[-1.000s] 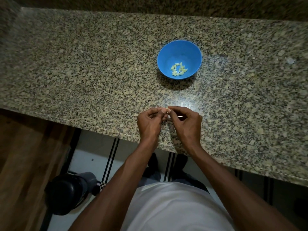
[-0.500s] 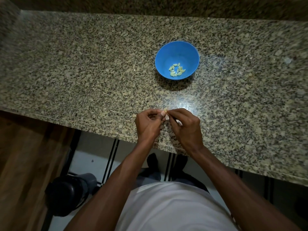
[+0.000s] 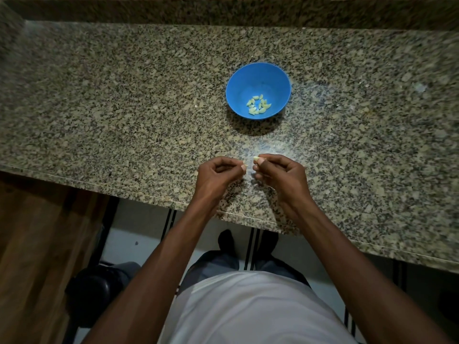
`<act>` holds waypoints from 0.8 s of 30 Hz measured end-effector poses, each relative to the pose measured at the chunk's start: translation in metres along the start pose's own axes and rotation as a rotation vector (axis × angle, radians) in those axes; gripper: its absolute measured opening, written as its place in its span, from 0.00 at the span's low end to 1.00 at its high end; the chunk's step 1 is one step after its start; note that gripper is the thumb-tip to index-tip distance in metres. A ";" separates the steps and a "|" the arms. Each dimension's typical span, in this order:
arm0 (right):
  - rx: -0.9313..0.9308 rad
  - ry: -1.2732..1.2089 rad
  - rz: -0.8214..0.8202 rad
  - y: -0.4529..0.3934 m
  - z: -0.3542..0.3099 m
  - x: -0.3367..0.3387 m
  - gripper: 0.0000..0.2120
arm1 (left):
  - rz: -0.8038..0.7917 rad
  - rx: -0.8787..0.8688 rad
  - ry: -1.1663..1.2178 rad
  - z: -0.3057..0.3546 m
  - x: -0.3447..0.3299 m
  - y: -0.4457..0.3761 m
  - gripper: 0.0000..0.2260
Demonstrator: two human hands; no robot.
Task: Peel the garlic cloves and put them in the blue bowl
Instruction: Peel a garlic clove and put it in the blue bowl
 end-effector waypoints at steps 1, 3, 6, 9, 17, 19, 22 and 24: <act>-0.025 -0.011 -0.001 0.000 0.000 0.000 0.09 | -0.001 -0.001 0.007 0.000 -0.001 0.000 0.06; -0.044 -0.014 -0.005 0.001 -0.001 0.000 0.09 | 0.004 -0.003 0.010 -0.001 -0.003 -0.001 0.06; -0.041 0.012 -0.021 0.004 -0.002 0.000 0.11 | -0.003 -0.039 -0.008 0.000 -0.005 -0.002 0.09; -0.020 0.072 -0.051 0.004 -0.004 0.000 0.11 | -0.058 -0.128 -0.071 0.003 -0.004 -0.003 0.12; 0.020 0.114 -0.118 -0.002 -0.007 -0.010 0.10 | -0.047 -0.219 -0.129 0.005 0.004 -0.008 0.08; 0.003 0.080 -0.121 -0.003 -0.005 -0.014 0.10 | -0.022 -0.191 -0.054 0.002 0.003 -0.009 0.09; 0.005 0.056 -0.105 -0.001 -0.001 -0.018 0.10 | 0.002 -0.137 0.061 -0.001 0.000 -0.009 0.09; 0.028 0.073 -0.093 0.000 0.001 -0.018 0.09 | -0.006 -0.108 0.120 -0.004 -0.001 -0.008 0.09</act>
Point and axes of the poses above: each hand's wrist, its own y-axis away from the middle knuckle, its own x-axis out of the back of the hand, z = x × y, the point moved 1 cm from there along -y, towards the middle knuckle, and after that the axes turned 13 degrees about -y, right-handed, at the moved point
